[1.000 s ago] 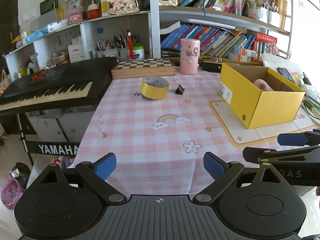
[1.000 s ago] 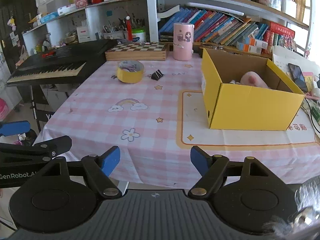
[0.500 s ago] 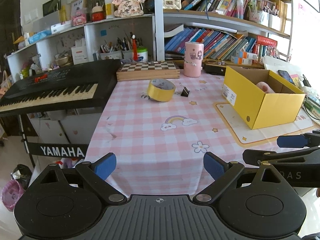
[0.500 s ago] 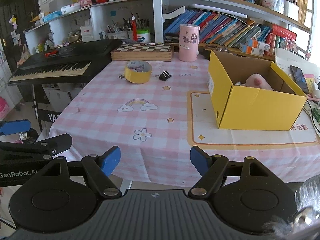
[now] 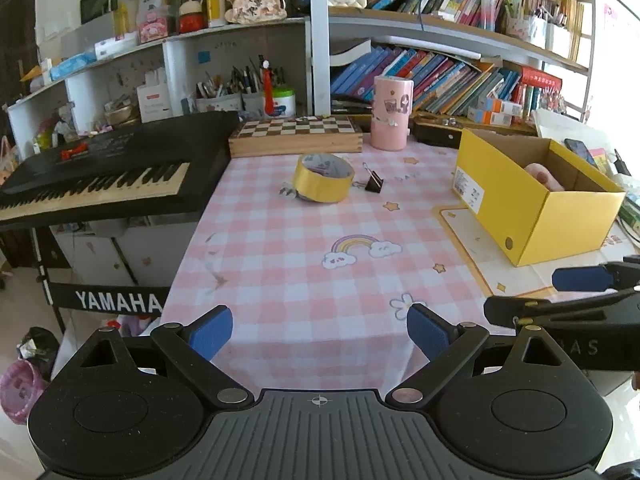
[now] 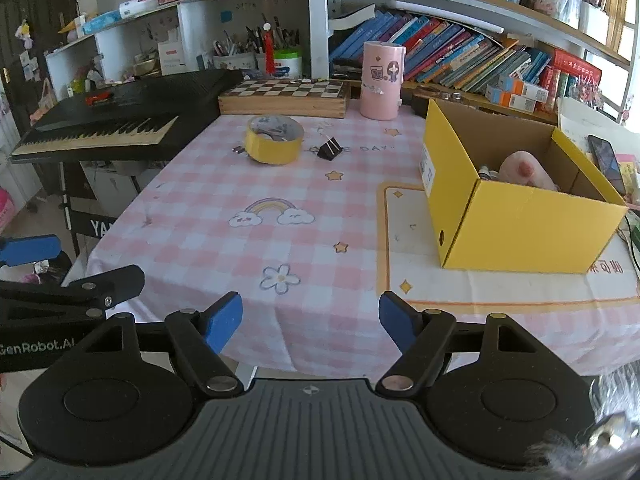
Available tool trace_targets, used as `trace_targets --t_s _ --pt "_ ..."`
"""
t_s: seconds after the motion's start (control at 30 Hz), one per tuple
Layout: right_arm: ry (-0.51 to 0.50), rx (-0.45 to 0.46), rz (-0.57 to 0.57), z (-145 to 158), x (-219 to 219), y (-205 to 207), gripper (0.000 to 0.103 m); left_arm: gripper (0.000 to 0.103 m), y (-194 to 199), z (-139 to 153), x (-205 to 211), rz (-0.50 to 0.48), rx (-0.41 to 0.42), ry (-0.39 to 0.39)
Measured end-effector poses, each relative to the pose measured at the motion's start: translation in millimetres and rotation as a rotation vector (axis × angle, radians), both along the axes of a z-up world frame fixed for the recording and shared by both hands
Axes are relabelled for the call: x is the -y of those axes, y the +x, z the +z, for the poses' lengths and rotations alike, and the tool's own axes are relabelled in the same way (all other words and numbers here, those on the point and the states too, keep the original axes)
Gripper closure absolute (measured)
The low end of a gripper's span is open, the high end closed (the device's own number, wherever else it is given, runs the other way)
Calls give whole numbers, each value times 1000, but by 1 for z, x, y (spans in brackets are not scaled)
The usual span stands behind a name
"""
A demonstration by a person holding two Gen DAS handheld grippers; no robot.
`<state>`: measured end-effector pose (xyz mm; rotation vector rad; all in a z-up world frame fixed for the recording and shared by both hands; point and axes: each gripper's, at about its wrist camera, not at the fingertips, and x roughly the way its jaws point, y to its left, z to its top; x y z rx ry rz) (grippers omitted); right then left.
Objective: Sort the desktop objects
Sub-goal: 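Withdraw both tools from the box back over the table toward the tape roll, then grasp the yellow tape roll with the left tool while the right tool grasps the black binder clip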
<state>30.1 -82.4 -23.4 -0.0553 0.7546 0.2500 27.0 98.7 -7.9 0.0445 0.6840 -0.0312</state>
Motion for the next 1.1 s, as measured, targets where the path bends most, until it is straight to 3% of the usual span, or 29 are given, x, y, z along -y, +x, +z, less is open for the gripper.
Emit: trace_targets --t_s 0.53,1.1 --pt "7 -83 56 -14 4 118 31 7 100 -14 10 57 -100 9" --pt "67 -74 66 -23 6 239 31 7 210 -15 17 163 -89 50"
